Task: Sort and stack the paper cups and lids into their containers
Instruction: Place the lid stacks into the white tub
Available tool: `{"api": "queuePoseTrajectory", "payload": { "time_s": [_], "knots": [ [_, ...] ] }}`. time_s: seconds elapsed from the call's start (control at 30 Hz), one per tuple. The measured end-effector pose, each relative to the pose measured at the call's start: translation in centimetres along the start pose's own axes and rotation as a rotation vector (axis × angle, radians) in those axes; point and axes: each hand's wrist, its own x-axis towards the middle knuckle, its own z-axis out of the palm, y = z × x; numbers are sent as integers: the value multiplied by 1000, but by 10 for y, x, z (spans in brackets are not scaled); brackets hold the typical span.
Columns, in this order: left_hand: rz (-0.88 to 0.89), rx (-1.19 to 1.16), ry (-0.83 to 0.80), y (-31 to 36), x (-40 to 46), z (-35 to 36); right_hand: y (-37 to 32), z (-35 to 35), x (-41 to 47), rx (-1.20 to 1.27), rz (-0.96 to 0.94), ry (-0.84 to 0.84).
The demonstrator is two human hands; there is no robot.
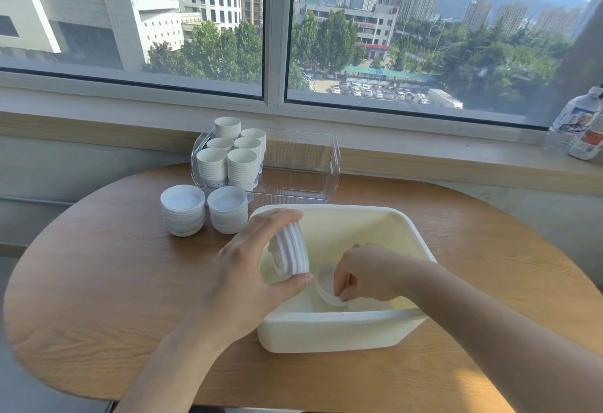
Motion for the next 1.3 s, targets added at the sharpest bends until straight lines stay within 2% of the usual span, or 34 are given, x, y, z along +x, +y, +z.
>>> {"api": "queuePoseTrajectory", "payload": {
  "time_s": [0.13, 0.3, 0.47, 0.63, 0.73, 0.83, 0.97, 1.3],
  "knots": [
    [1, 7, -9, 0, -1, -2, -1, -3, -1, -6, -11, 121],
    [-9, 4, -4, 2, 1, -3, 0, -13, -11, 122, 2, 354],
    [-23, -10, 26, 4, 1, -4, -3, -19, -28, 331, 17, 647],
    [-79, -87, 82, 8, 2, -3, -21, -33, -57, 728, -81, 857],
    [-95, -165, 104, 13, 4, -1, -33, -34, -70, 809, -169, 901],
    [-96, -243, 98, 18, 6, -2, -40, -28, -74, 754, -219, 918],
    [-82, -336, 75, 22, 5, -1, -43, -22, -74, 697, -276, 887],
    [-43, -395, 31, 25, -1, -3, -46, -17, -70, 643, -407, 786]
  ]
}}
